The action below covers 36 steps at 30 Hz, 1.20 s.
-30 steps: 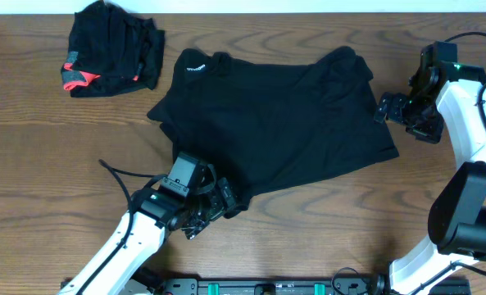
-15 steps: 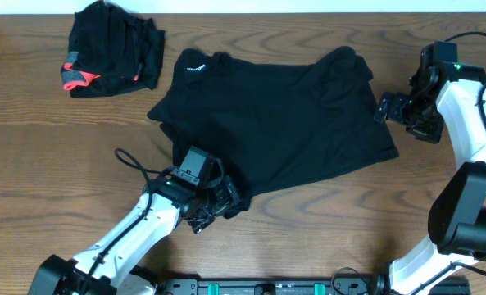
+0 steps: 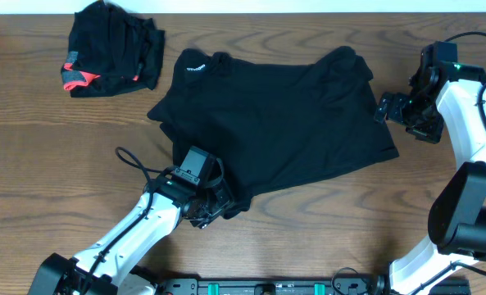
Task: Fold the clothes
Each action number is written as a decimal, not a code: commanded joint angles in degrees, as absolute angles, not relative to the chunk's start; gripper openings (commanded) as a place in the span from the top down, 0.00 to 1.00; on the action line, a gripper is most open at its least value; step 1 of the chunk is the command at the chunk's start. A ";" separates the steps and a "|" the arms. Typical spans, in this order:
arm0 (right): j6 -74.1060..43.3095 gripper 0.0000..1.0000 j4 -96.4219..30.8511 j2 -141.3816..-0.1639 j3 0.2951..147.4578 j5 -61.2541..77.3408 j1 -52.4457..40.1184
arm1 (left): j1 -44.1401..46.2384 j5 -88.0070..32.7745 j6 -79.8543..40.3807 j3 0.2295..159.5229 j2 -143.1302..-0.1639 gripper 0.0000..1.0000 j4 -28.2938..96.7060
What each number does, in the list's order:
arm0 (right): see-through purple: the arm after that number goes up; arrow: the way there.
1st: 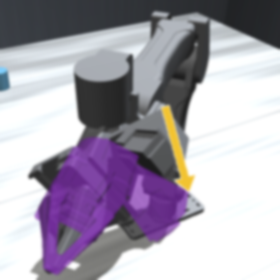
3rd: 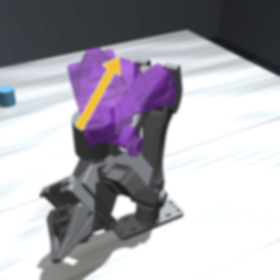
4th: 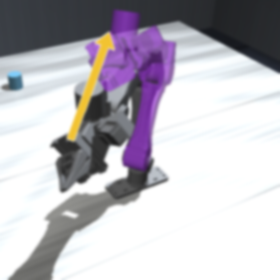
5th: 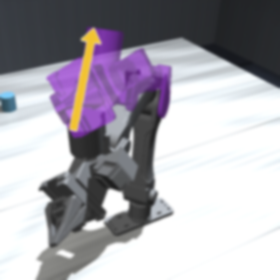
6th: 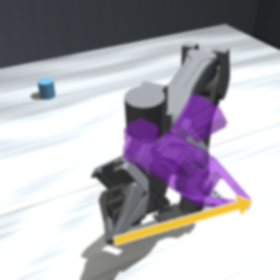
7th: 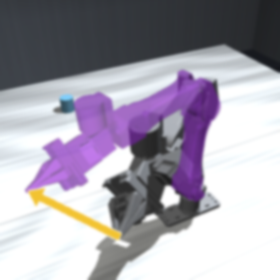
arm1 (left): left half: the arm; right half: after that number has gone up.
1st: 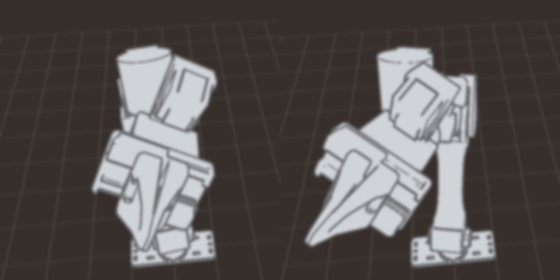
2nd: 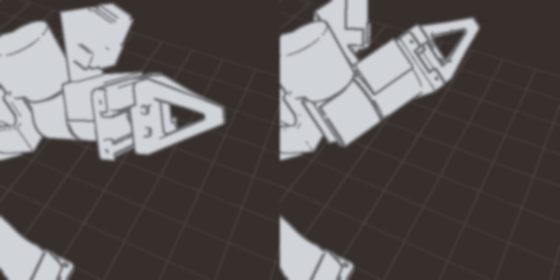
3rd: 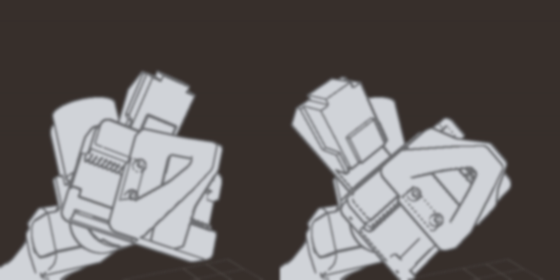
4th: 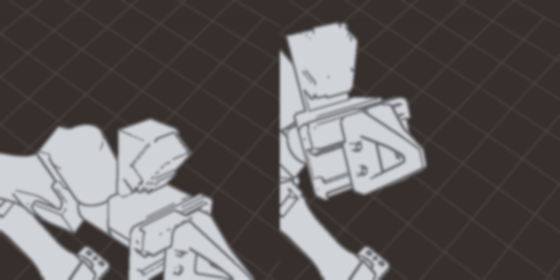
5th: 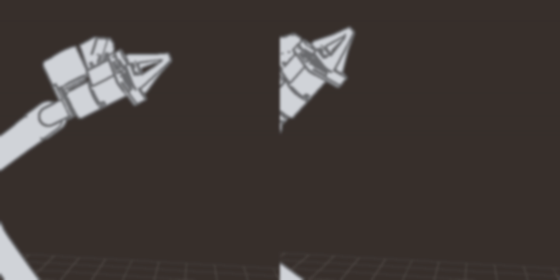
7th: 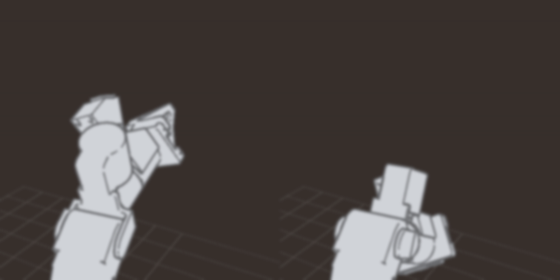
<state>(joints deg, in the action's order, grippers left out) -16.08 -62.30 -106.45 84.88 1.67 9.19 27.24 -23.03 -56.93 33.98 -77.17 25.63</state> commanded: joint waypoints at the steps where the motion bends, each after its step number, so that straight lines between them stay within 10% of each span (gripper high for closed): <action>1: -16.19 0.01 -62.41 -106.78 84.73 1.32 9.58 | 27.46 -21.80 -56.18 33.43 -77.67 0.46 25.74; 15: -16.23 0.01 -62.83 -106.78 84.73 1.34 10.90 | 27.46 -21.80 -54.92 33.17 -78.52 0.57 24.71; 36: -16.21 0.01 -62.59 -106.78 83.88 1.61 12.56 | 27.46 -21.10 -54.94 31.75 -81.17 0.42 24.49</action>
